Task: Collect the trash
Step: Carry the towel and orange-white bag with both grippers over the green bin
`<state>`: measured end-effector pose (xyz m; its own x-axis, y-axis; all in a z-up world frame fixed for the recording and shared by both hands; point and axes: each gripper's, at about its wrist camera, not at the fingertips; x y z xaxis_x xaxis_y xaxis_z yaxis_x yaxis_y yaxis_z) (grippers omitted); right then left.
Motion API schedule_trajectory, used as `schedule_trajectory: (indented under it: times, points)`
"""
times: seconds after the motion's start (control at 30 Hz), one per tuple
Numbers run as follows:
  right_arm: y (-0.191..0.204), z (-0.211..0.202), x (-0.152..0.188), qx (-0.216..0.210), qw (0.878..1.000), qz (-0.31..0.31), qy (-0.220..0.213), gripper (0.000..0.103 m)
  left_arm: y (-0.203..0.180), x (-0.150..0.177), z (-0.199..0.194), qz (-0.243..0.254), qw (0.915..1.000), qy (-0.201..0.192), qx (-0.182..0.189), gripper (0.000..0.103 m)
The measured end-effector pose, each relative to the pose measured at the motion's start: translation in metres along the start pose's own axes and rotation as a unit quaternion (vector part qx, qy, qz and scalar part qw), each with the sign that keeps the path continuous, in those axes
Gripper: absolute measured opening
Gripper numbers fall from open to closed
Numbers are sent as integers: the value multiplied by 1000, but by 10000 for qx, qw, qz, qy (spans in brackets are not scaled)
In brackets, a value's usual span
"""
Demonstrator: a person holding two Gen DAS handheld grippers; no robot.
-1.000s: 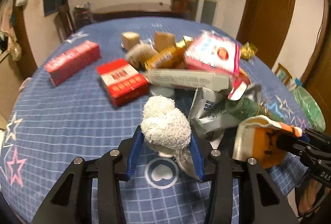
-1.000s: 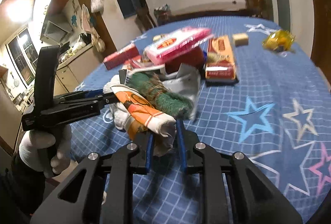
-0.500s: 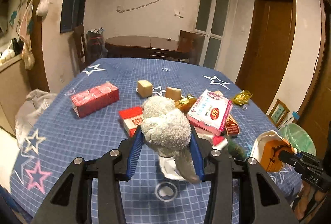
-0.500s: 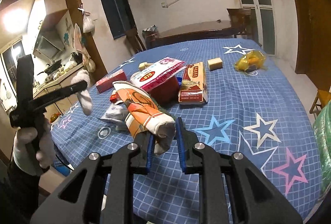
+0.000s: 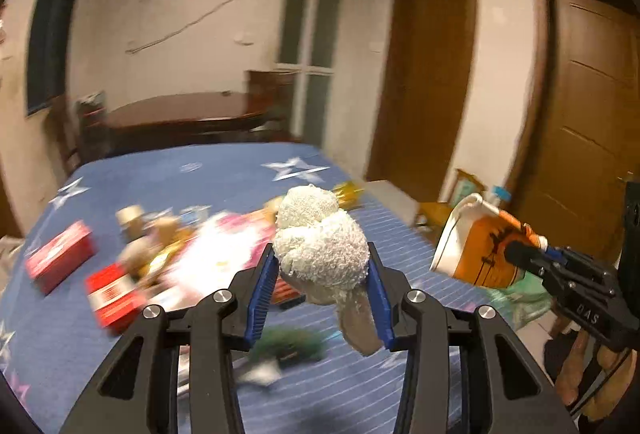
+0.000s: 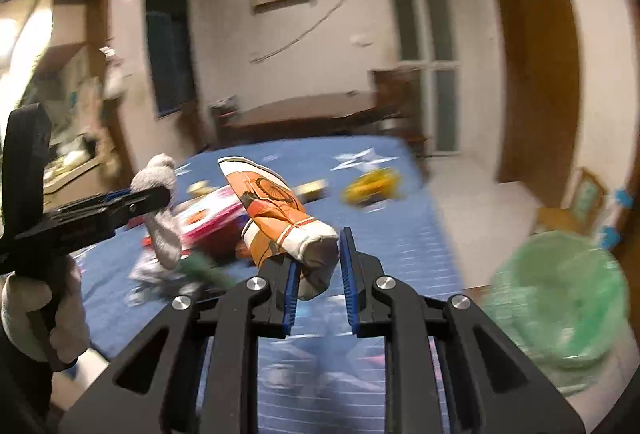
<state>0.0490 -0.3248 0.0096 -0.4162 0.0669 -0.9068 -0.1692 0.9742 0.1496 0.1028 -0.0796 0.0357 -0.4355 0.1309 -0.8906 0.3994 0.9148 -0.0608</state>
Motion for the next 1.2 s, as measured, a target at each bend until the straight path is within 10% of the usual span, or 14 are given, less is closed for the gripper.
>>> schedule_trajectory:
  times: [0.5,0.83,1.2]
  points:
    - [-169,-85,-5,2327,9708,526,265,18,-236,-45,106,880,9784,337,1842,44]
    - [-238,-56,25,2563,9555,907,1141,18,-340,-15,228,1251,9610,1223,2142,44]
    - [-279,-37,47,2535,9489,1190,1454,18,-363,21,304,1315,9575,1634,1978,44]
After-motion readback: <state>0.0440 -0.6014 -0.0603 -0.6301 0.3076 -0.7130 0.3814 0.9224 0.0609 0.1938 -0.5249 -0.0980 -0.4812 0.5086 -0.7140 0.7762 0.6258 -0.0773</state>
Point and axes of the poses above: each gripper's, at about its wrist camera, not at the fingertips, and z roughly the way its jaws point, y to its left, x to its underside, and after that the axes turned 6 degrees about -x, right-handed
